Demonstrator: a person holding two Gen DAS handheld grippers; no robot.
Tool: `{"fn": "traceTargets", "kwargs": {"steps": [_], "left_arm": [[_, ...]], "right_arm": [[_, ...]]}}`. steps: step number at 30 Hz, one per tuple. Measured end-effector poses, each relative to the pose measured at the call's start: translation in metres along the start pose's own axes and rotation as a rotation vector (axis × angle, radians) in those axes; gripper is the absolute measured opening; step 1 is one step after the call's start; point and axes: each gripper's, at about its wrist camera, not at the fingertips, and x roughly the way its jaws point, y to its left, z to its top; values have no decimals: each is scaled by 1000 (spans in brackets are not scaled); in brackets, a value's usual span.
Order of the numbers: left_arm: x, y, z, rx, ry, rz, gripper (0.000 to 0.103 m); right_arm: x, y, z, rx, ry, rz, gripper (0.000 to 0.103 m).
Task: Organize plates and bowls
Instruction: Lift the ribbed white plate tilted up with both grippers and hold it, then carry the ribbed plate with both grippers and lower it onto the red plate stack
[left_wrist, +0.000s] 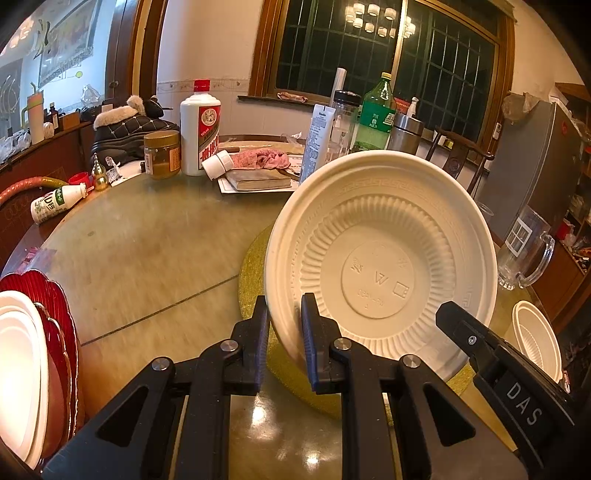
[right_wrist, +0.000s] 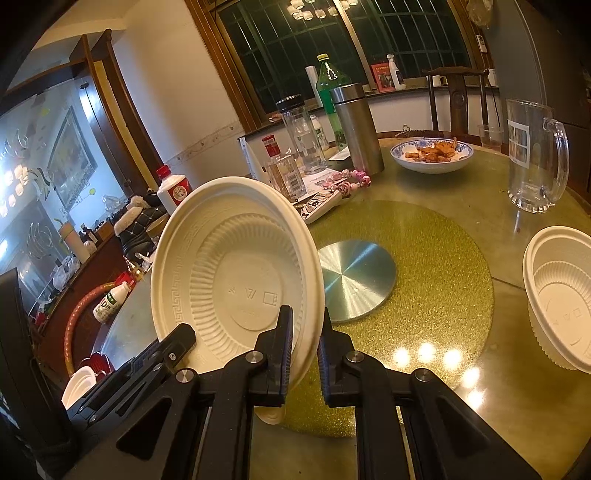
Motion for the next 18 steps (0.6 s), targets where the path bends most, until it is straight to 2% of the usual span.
{"fn": "traceTargets", "kwargs": {"steps": [18], "left_arm": [[-5,-5,-1,11,-13,30,16]], "right_arm": [[-6,-1,4,11,-12,25,11]]}}
